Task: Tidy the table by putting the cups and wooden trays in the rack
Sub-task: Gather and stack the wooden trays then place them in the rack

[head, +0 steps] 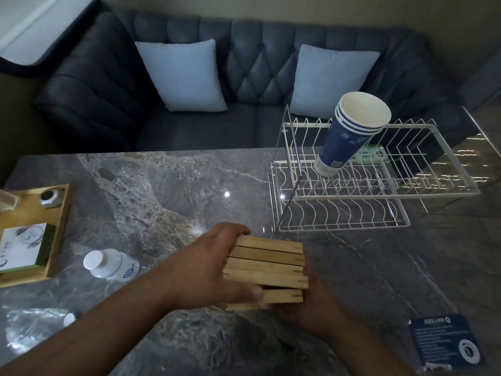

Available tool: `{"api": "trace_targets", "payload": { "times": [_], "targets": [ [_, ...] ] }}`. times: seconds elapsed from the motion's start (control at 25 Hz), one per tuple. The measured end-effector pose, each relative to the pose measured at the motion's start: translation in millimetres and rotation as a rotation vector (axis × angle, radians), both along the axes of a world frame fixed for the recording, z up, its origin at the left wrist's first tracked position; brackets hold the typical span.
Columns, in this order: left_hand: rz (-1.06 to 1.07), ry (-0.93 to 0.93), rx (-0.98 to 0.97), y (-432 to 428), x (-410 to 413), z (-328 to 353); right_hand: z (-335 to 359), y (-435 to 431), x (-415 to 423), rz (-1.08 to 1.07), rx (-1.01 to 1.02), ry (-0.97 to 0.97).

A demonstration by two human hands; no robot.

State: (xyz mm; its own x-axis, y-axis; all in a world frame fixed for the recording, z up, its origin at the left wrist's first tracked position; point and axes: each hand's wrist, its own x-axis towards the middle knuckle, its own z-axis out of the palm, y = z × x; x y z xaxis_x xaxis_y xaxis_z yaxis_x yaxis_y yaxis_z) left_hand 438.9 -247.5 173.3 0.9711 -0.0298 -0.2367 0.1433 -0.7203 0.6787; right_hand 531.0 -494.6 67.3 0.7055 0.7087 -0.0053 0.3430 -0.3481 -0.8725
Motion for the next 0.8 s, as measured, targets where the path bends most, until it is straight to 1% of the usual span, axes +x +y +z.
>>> {"api": "trace_targets", "payload": {
  "times": [0.2, 0.48, 0.6, 0.72, 0.8],
  "targets": [
    [0.055, 0.012, -0.045, 0, 3, -2, 3, 1, -3, -0.02, 0.051, 0.022],
    [0.033, 0.059, -0.084, 8, 10, -1, 0, 1, -1, -0.024, 0.014, 0.016],
    [0.008, 0.069, -0.025, 11, 13, 1, -5, 0, -3, -0.052, 0.045, 0.033],
    [-0.024, -0.043, 0.099, 10, 17, 4, -8, 1, -4, -0.087, 0.08, 0.058],
    [-0.064, -0.152, 0.126, 8, 19, 7, -11, 3, -2, -0.096, 0.099, 0.064]
  ]
}}
